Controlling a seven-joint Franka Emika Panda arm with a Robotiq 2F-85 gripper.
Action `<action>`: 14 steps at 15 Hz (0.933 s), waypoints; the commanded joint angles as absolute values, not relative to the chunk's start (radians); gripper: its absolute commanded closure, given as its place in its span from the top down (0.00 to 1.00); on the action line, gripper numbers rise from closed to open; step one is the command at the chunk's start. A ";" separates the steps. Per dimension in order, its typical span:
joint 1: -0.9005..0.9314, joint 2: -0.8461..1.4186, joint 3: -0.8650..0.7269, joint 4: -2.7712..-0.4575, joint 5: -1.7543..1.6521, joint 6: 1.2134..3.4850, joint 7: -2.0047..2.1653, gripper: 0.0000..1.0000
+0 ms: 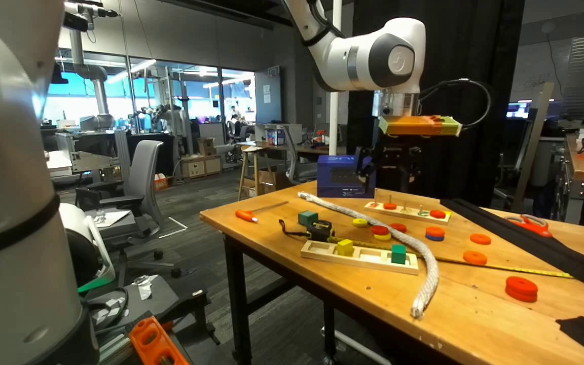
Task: Pick up one orange object from the wooden object and put it on the table
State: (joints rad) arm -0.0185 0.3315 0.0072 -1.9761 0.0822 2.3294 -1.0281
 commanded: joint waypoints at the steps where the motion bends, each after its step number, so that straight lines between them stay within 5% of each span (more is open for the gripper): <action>1: -0.058 0.400 0.020 -1.912 -0.001 2.375 -1.090 1.00; 14: -0.077 0.667 0.029 -1.639 -0.145 2.445 -1.127 1.00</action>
